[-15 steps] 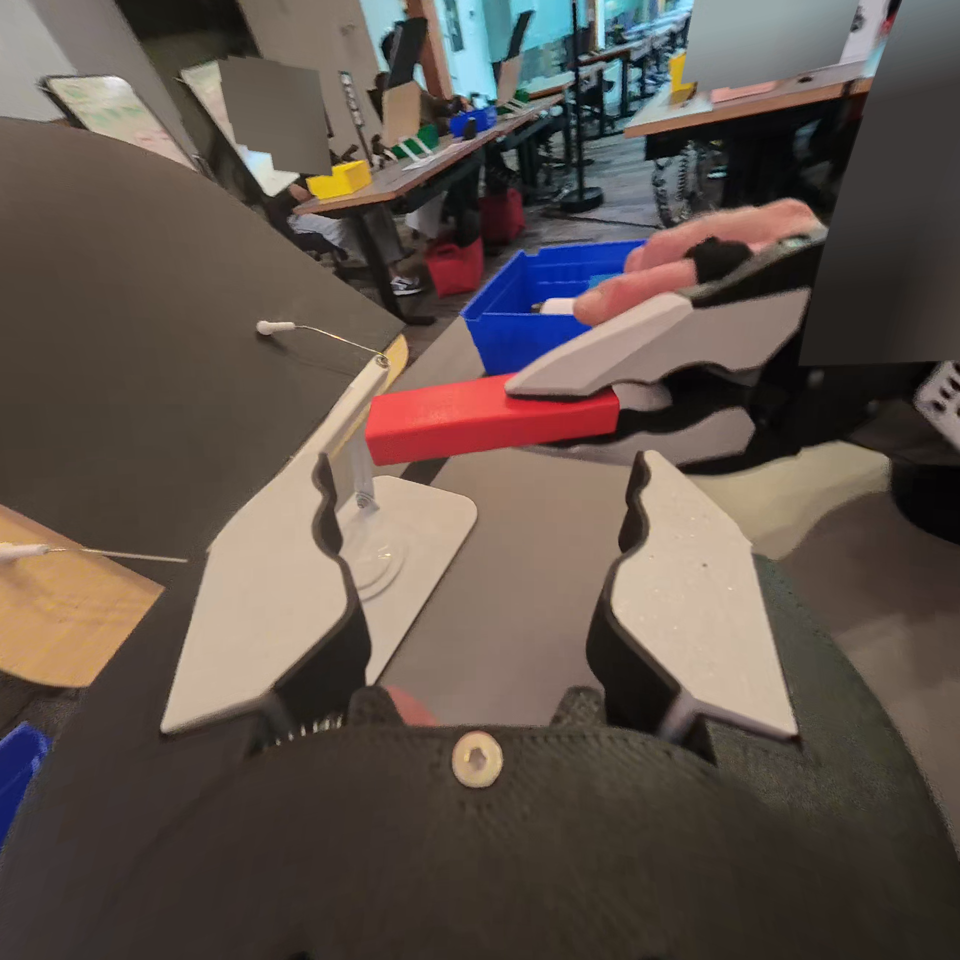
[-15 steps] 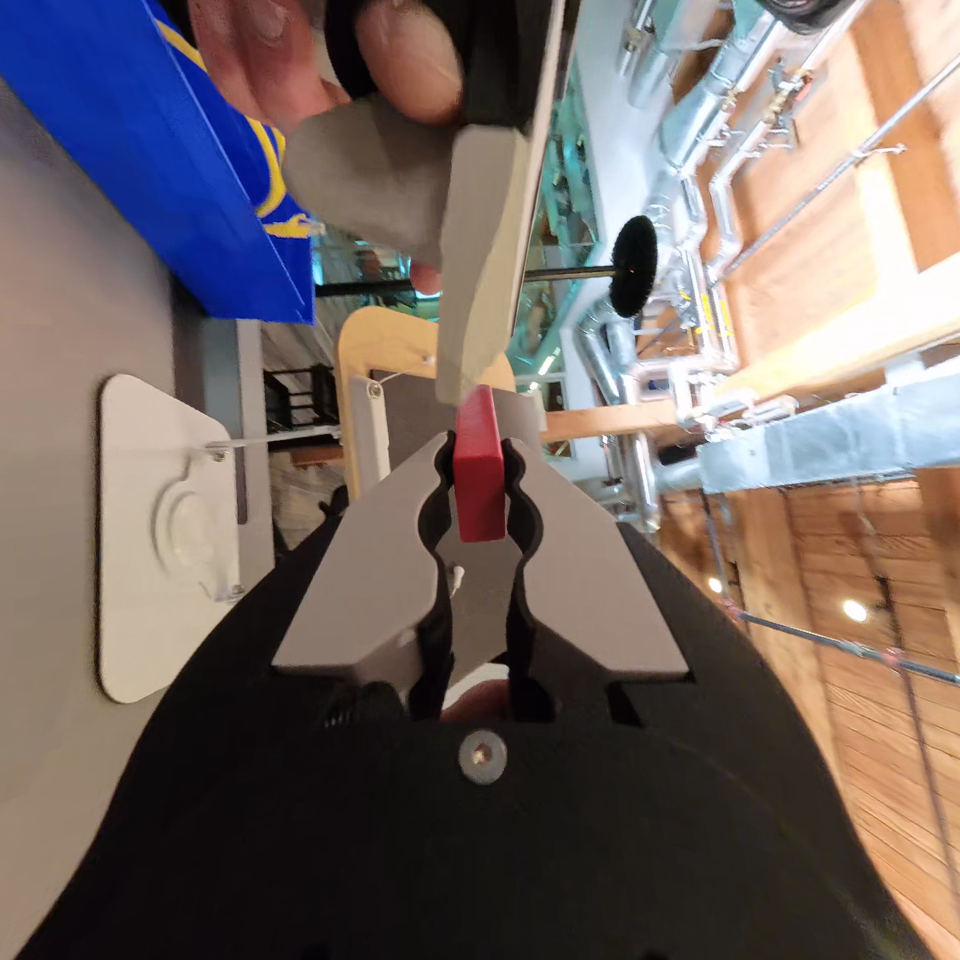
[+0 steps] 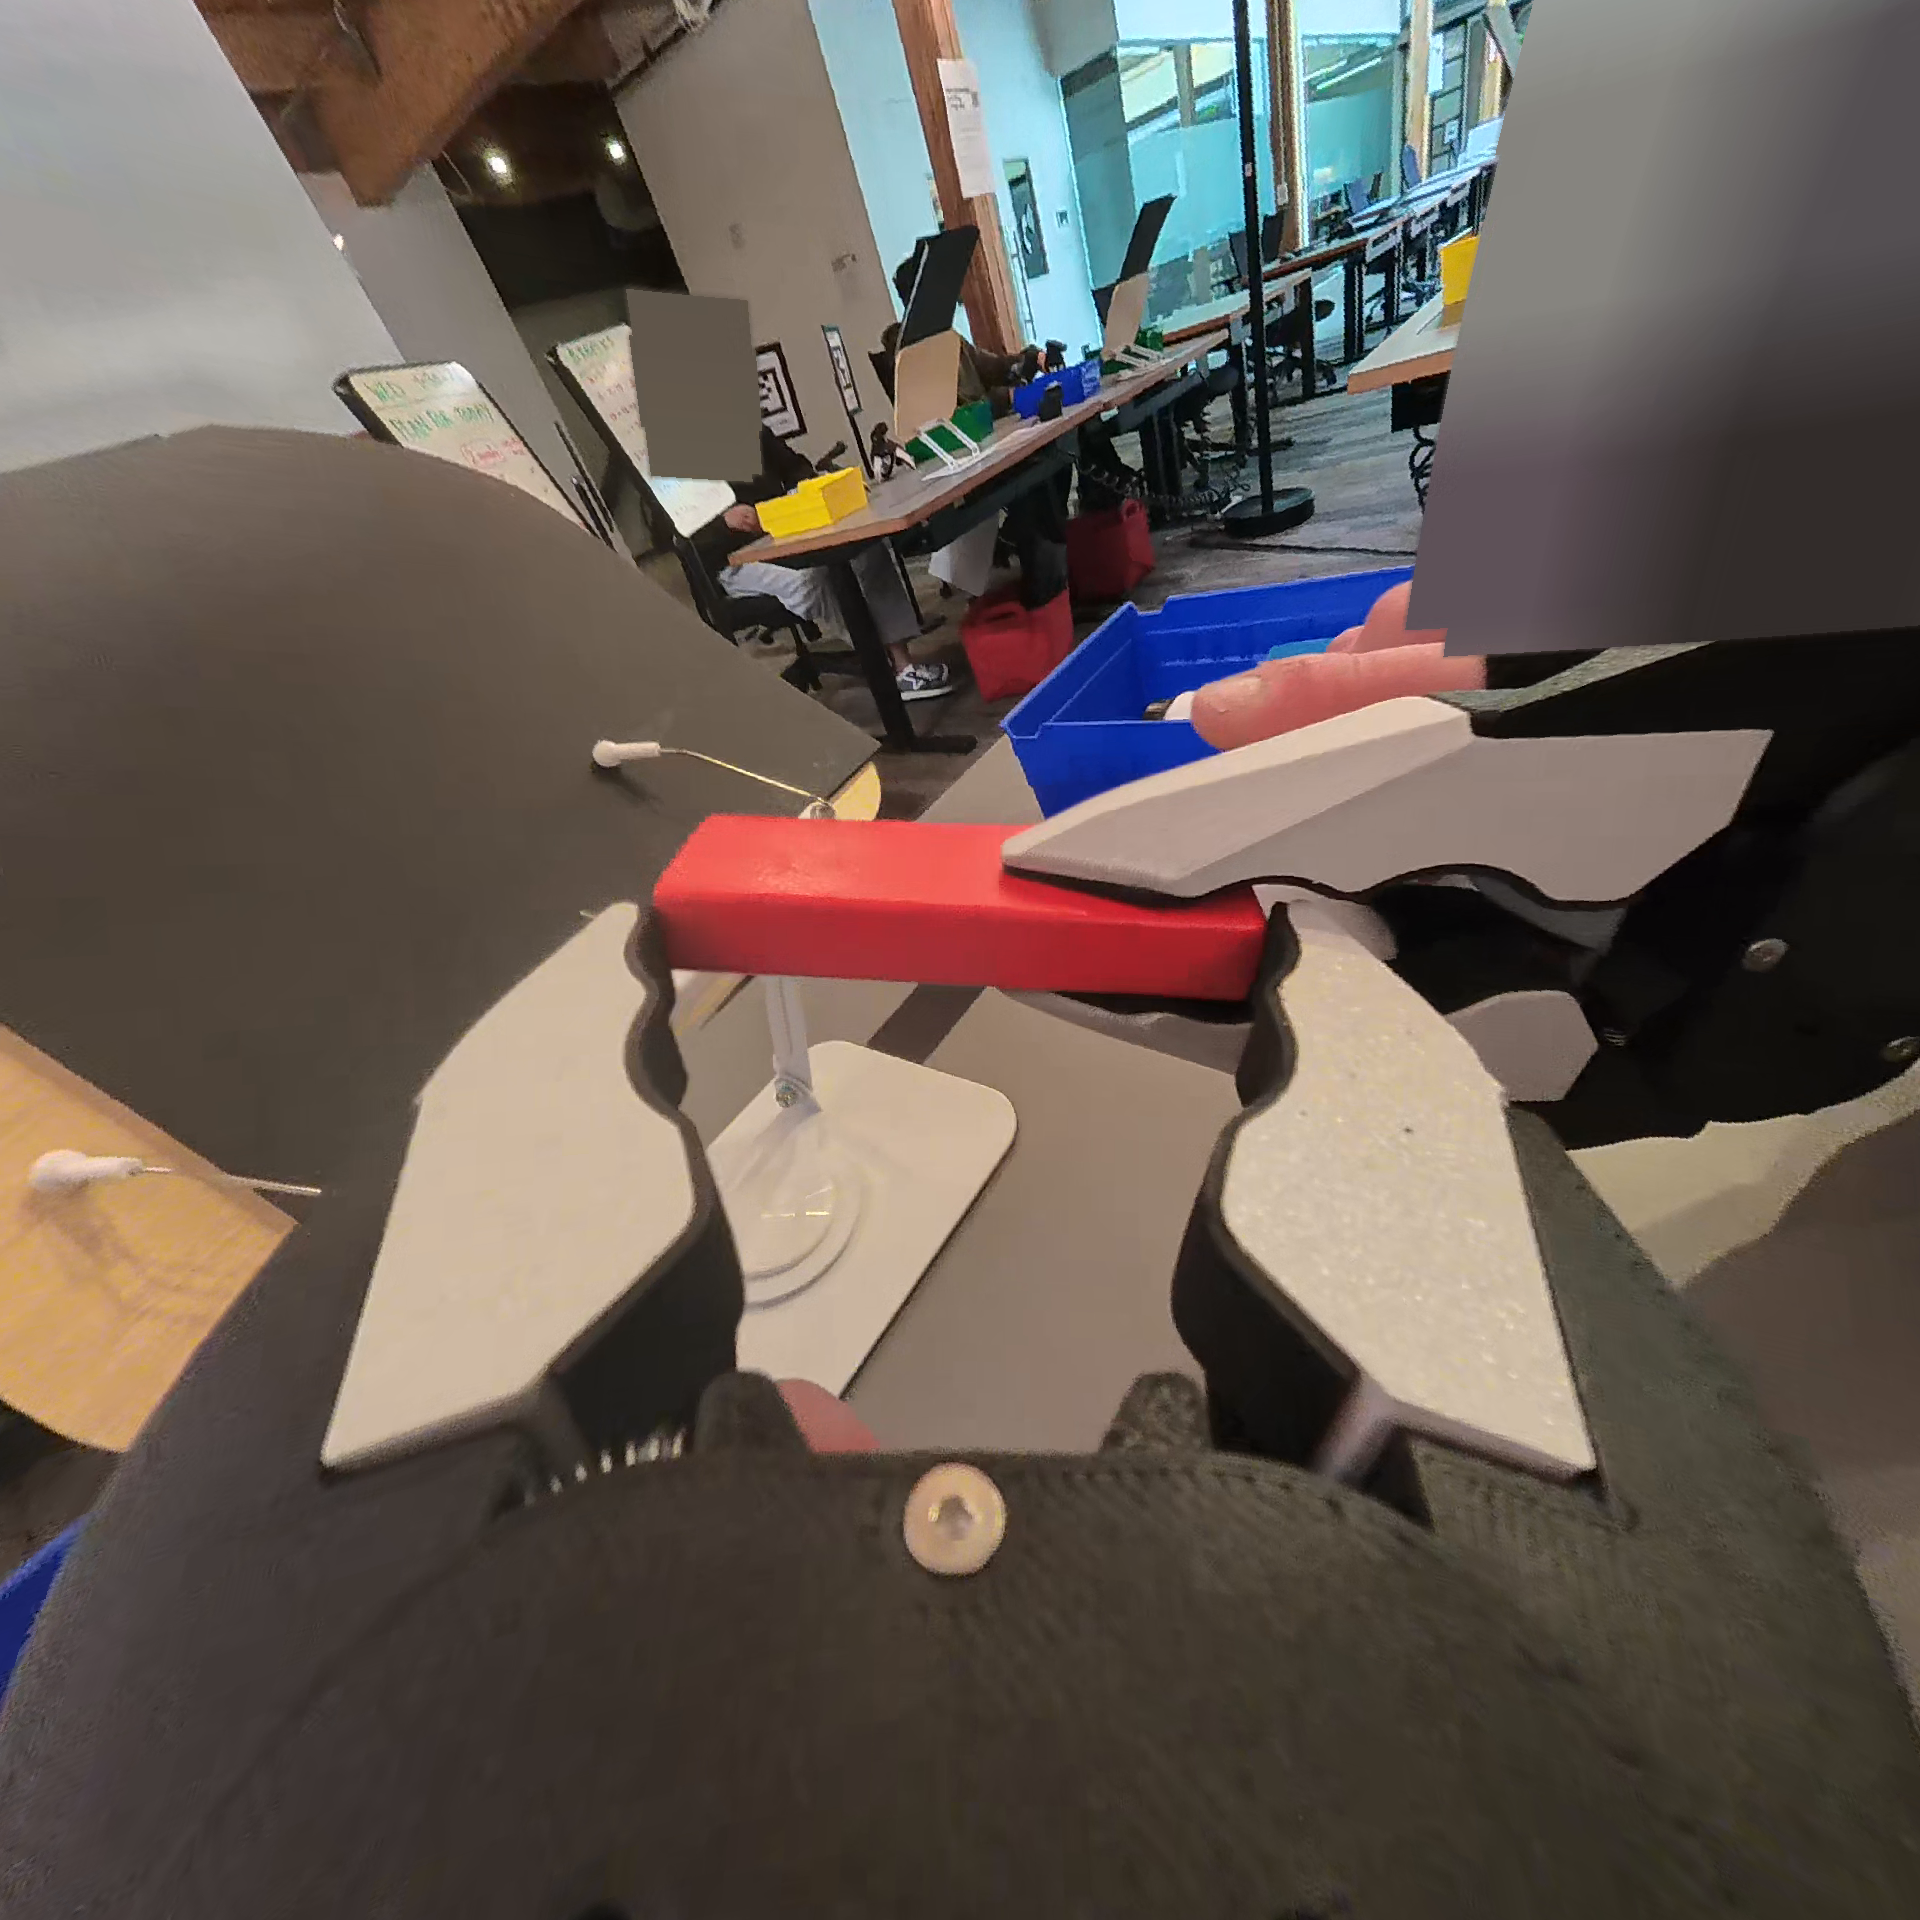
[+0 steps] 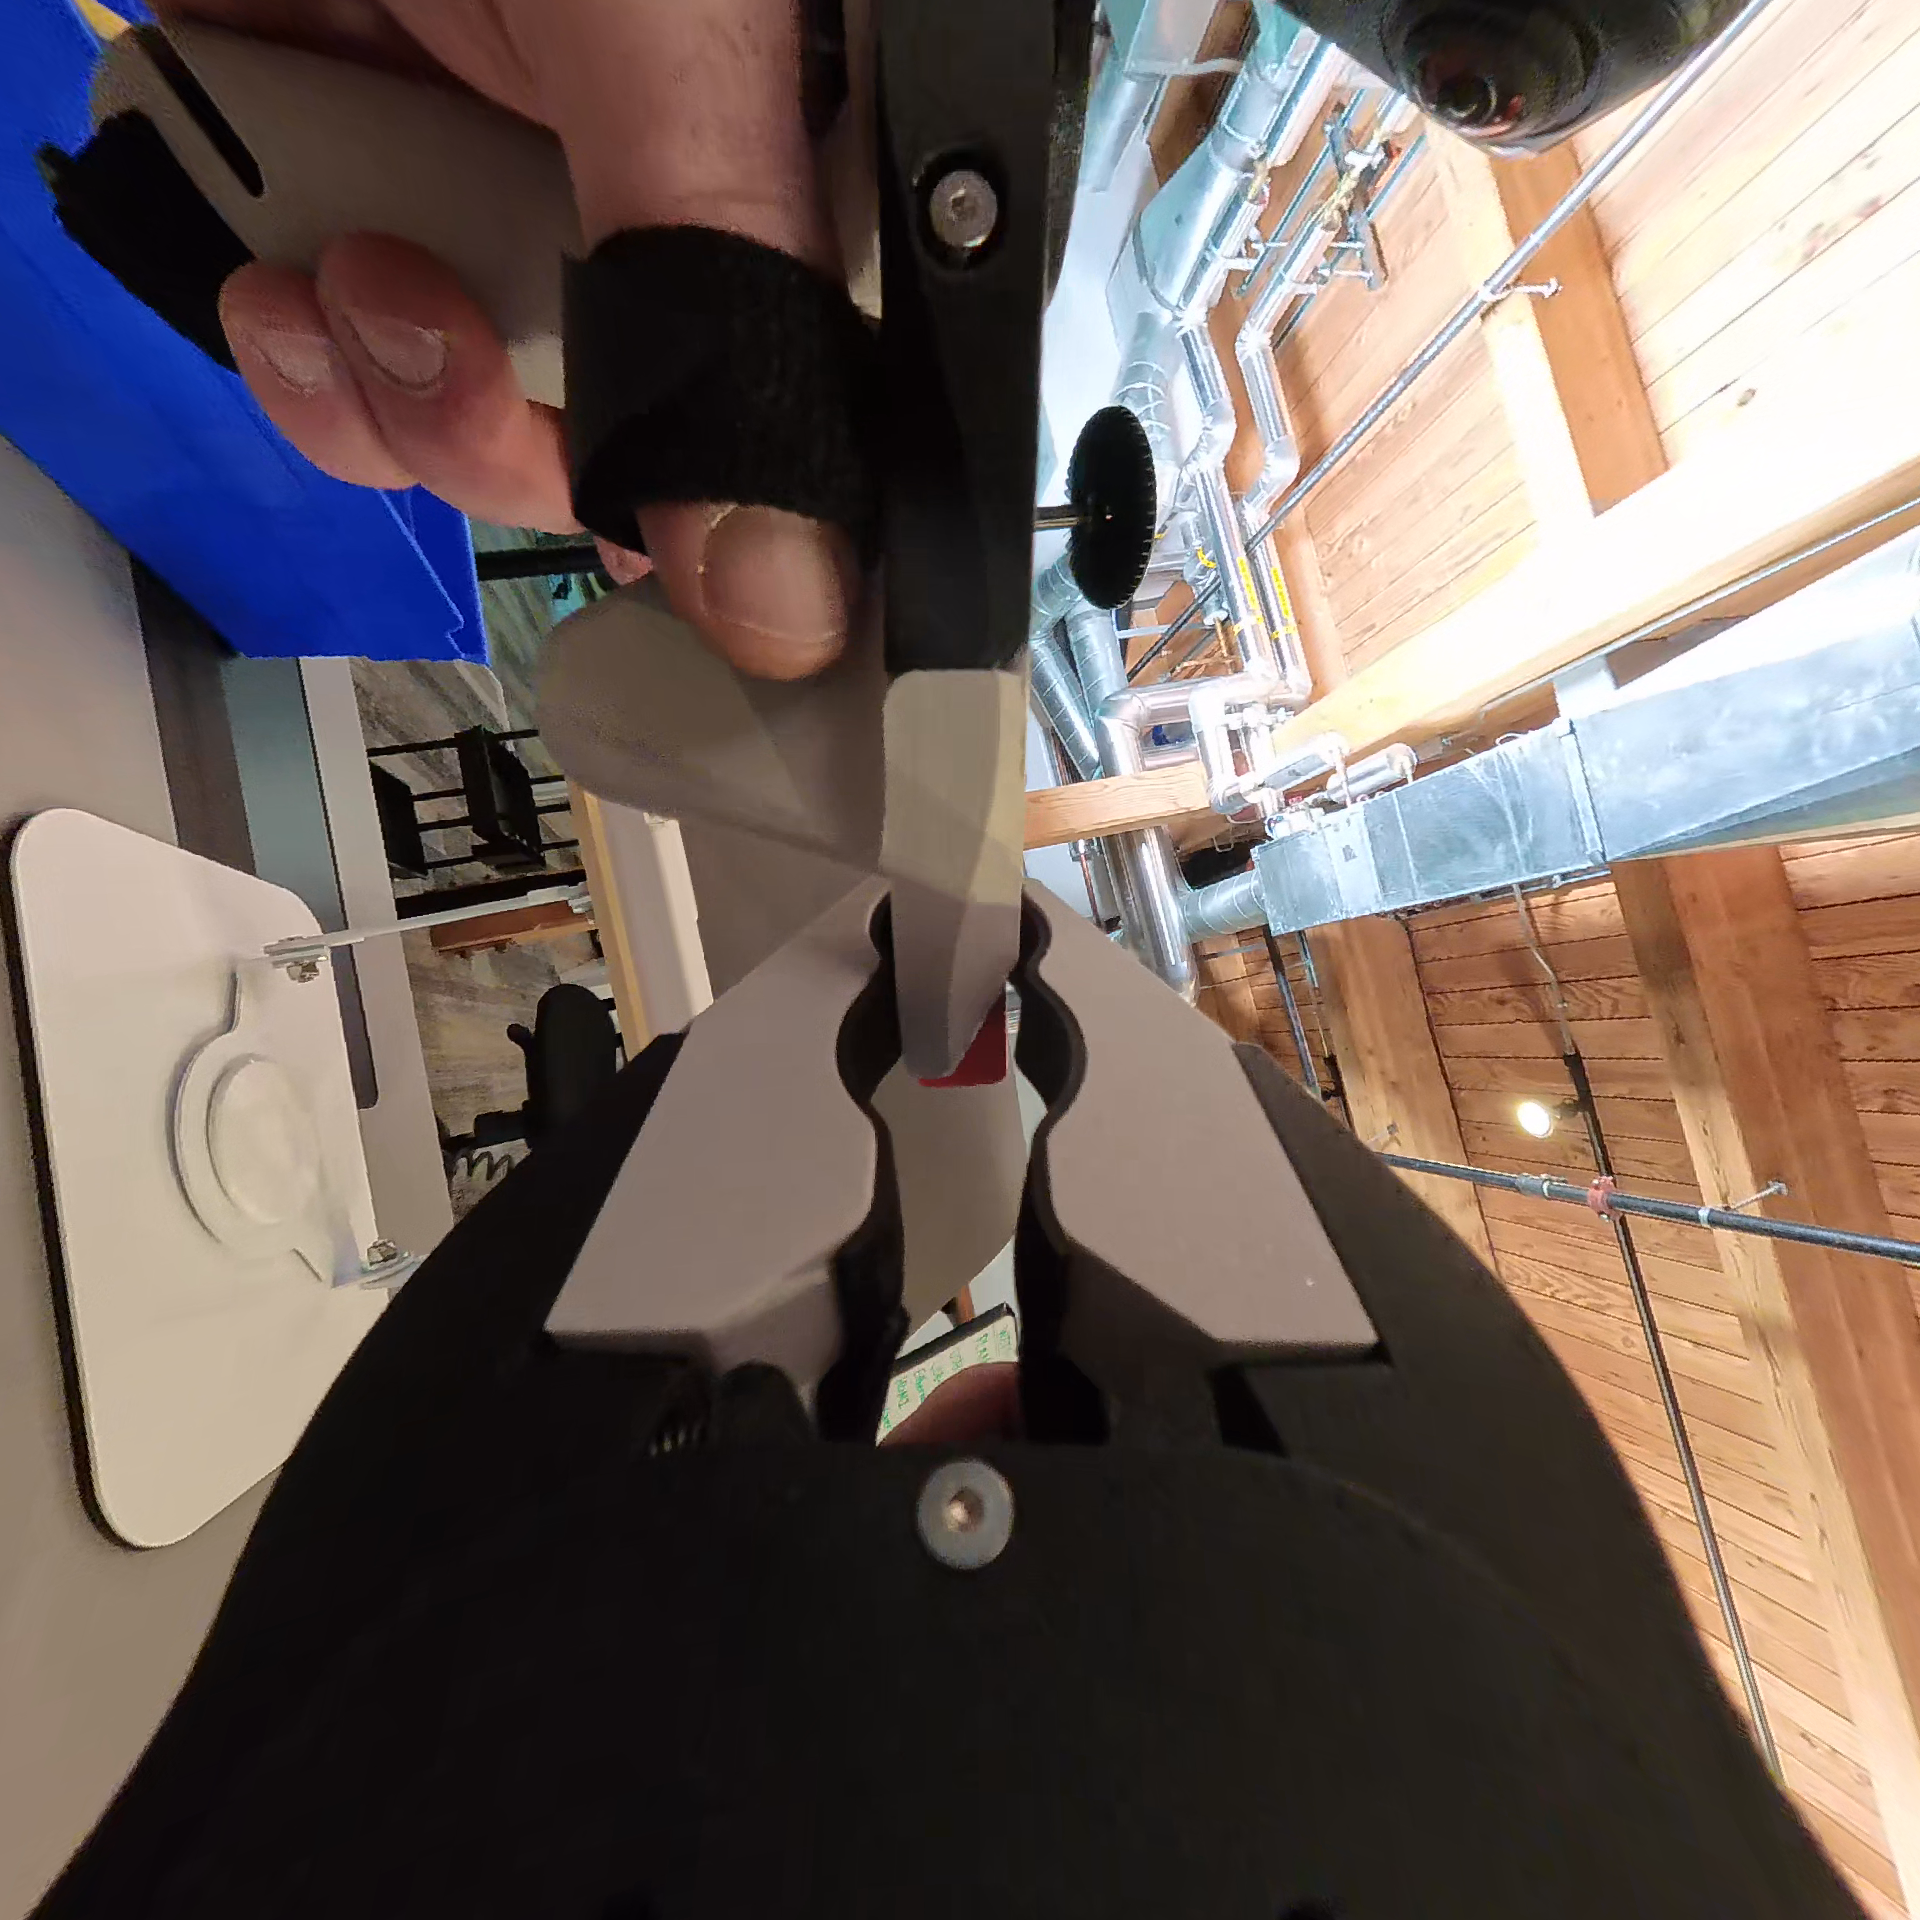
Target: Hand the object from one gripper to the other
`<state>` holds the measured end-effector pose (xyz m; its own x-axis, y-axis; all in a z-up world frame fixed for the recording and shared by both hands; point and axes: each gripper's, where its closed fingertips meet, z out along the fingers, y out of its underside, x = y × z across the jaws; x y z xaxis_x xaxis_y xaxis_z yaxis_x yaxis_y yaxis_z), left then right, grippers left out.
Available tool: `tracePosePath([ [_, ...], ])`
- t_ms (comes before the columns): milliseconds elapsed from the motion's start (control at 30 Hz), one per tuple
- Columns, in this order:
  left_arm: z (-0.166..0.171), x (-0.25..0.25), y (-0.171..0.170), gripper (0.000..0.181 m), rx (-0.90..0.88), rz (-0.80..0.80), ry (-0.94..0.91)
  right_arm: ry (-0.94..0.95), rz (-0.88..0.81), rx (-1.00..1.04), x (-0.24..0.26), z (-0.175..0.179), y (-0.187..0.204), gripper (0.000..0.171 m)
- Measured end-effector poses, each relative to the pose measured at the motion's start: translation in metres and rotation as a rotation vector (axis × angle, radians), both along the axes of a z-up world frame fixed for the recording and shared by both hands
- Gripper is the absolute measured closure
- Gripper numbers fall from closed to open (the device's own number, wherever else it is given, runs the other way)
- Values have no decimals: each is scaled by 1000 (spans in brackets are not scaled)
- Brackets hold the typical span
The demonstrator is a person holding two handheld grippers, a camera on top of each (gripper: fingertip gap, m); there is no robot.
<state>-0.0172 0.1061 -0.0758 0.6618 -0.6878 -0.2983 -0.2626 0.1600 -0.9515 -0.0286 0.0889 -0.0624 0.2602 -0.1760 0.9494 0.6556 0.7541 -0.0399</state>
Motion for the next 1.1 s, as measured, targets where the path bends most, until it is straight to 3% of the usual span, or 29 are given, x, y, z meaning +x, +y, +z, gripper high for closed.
tracePosePath([
  [233,4,-3,3,68,80,52,44,8,-3,2,0,-2,0,158],
  [300,2,0,-1,77,71,27,54,13,-1,10,0,-2,-1,158],
  [633,4,1,-2,77,99,23,65,29,16,12,-1,-2,-4,158],
  [833,9,-4,-1,77,156,59,100,8,69,-1,-5,-4,-13,139],
  [967,18,-15,-1,77,211,91,125,-17,182,-114,0,-5,-15,130],
  [1100,29,-24,-5,77,252,97,123,-41,339,-354,14,-8,-16,127],
])
